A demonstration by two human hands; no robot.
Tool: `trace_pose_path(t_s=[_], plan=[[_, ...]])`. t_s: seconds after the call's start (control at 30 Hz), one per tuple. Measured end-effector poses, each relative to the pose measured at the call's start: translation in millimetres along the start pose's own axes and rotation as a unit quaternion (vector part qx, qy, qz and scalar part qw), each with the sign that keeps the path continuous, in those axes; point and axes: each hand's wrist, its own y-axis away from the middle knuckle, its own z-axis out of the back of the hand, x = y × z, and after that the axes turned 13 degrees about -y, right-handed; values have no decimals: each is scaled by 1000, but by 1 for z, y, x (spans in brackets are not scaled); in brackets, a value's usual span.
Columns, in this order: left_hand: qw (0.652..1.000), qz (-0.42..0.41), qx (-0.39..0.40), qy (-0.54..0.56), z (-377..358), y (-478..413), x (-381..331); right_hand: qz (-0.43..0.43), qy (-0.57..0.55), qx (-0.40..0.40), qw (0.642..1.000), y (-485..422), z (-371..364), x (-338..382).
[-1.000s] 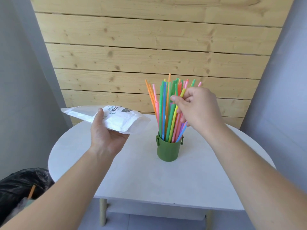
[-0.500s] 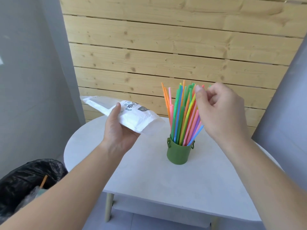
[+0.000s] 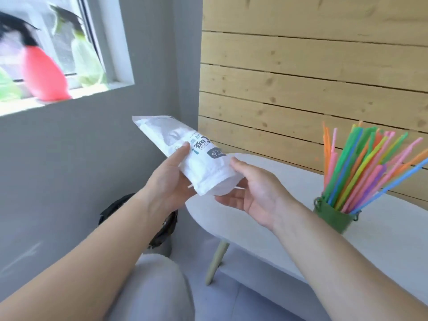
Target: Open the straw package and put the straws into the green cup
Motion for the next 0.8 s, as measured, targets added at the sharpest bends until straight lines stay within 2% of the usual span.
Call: trace_pose_path(t_s=[0.17, 0.37, 0.53, 0.7, 0.8], plan=[[989, 44, -134, -35, 81, 17, 21, -43, 102, 5, 994, -35, -46, -55], [979, 130, -154, -35, 132, 20, 64, -88, 234, -13, 968, -73, -81, -113], [969, 179, -163, -41, 158, 4, 89, -119, 293, -35, 948, -104, -92, -156], [959, 209, -181, -59, 169, -11, 97, -180, 289, -17, 940, -123, -96, -174], [952, 208, -196, -108, 176, -16, 100, -163, 298, -19, 940, -124, -90, -176]])
